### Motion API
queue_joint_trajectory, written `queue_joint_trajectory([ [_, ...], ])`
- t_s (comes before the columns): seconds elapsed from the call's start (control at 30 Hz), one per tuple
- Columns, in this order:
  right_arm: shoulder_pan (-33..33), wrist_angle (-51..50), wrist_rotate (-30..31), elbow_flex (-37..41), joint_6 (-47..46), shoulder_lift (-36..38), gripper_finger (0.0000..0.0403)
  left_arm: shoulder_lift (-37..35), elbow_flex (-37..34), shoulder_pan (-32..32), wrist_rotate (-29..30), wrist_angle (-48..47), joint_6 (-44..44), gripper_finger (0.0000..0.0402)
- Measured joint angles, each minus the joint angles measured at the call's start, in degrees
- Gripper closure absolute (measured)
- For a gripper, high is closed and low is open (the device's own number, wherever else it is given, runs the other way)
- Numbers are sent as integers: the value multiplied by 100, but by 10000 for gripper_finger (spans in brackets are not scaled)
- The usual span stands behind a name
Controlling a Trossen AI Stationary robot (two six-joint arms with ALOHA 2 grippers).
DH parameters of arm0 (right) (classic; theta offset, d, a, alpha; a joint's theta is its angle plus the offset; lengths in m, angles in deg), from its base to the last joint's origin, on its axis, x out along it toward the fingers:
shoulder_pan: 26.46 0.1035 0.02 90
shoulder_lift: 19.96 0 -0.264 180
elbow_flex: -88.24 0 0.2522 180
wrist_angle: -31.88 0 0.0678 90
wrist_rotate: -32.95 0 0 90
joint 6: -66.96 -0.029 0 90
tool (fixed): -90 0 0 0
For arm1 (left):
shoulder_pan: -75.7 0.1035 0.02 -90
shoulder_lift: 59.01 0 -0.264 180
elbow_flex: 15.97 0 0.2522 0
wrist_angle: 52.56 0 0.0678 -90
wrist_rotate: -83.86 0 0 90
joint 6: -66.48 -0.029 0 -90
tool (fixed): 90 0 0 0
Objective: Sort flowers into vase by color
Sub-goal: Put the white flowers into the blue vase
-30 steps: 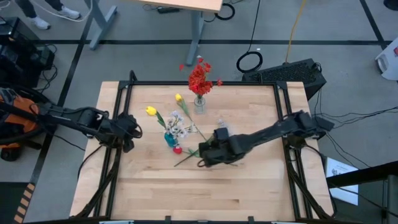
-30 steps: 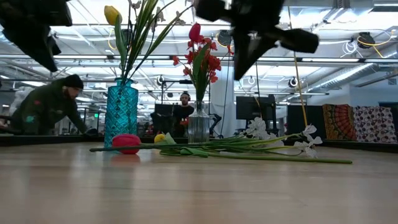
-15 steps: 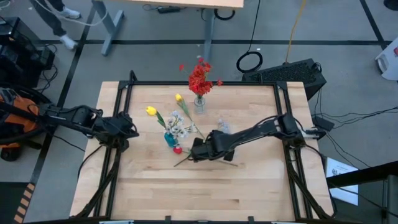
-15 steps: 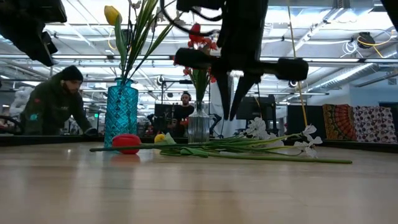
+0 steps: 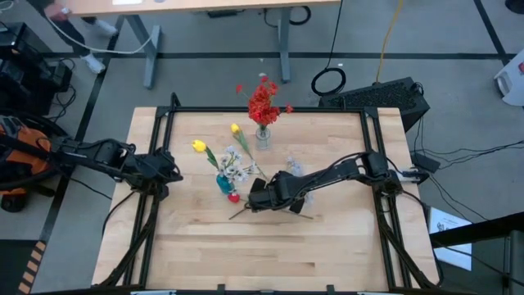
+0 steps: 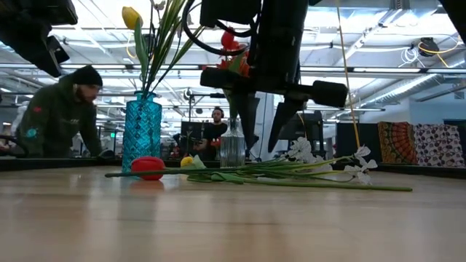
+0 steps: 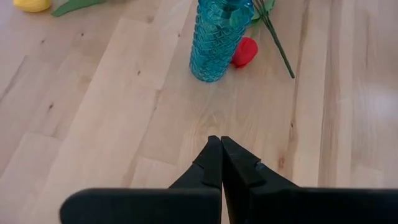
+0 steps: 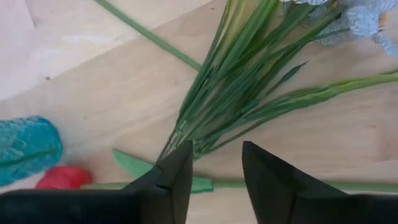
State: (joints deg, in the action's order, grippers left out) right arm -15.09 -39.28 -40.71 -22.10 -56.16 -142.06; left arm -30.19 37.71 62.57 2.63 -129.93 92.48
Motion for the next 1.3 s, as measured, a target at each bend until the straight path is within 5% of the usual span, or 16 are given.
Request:
queue_joint_trajectory([
  [0.57, -130, 791, -168, 2, -677, -549, 222, 2, 0, 0, 0, -3, -142, 396],
  [0.8, -193, 524, -138, -28, 9, -666, 224, 2, 0, -2, 0, -1, -133, 395],
  [0.93, -231, 146, -194, -20, 329, -656, 259, 2, 0, -1, 0, -1, -130, 394],
  [1.13, -182, -203, 76, 4, 598, -629, 378, 2, 0, 0, 0, 3, -83, 394],
  [1.3, -89, -410, 185, 15, 837, -510, 388, 2, 0, -2, 2, 6, 81, 393],
])
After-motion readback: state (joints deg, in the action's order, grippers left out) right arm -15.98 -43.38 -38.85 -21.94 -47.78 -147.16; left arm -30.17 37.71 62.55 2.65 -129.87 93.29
